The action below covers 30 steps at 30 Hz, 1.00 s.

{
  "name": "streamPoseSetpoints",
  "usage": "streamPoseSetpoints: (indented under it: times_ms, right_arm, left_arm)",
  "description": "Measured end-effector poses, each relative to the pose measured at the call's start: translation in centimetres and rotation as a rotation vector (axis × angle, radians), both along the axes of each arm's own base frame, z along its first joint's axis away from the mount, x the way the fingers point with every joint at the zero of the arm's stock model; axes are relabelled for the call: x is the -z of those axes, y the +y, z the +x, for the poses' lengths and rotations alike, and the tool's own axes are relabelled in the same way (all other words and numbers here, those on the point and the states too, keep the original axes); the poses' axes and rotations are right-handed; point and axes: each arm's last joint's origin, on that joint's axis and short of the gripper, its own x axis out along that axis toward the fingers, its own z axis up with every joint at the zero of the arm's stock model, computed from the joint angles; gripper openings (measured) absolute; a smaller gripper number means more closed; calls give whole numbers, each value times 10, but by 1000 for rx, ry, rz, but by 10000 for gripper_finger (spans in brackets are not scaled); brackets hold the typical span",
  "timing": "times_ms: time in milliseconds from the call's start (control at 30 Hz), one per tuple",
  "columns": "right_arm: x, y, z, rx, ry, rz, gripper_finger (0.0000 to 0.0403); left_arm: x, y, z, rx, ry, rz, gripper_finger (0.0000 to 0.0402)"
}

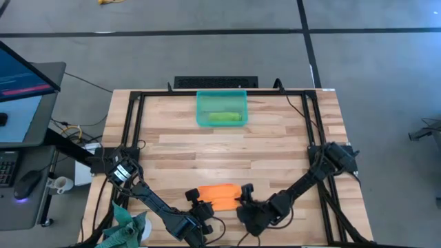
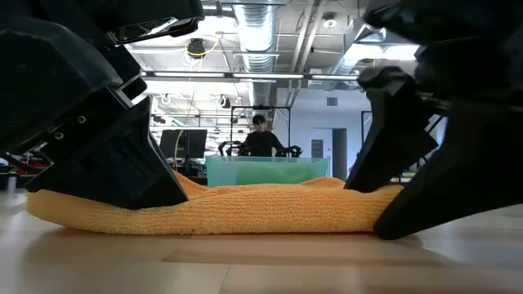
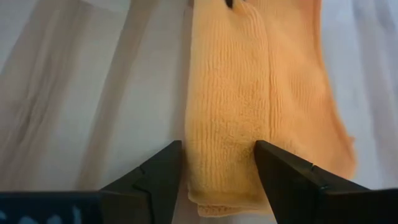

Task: Roll microfiber towels into tight, uniform cylinder then place into a basket
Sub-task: Roll the orange towel

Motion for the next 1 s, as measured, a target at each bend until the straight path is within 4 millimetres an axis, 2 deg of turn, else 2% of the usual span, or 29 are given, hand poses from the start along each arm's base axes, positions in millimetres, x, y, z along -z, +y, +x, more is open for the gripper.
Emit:
streamPoseSetpoints:
  times_ms: [267, 500, 633, 767, 933, 1000]
  right_arm:
    - [1, -18, 11, 109, 93, 191, 215]
    - [2, -31, 20, 173, 167, 329, 137]
    - [2, -36, 22, 186, 175, 339, 92]
    - [2, -40, 24, 186, 196, 371, 56]
    - [2, -42, 26, 225, 200, 423, 14]
    - [1, -42, 26, 226, 201, 425, 9]
  left_arm:
    - [-3, 0, 0, 35, 21, 16, 18]
    - [-12, 2, -1, 80, 58, 25, 25]
    - [-14, 4, 0, 117, 98, 36, 56]
    - [-19, 7, 2, 111, 137, 44, 104]
    - [-37, 10, 4, 106, 271, 32, 160]
    - [-45, 11, 5, 104, 325, 18, 174]
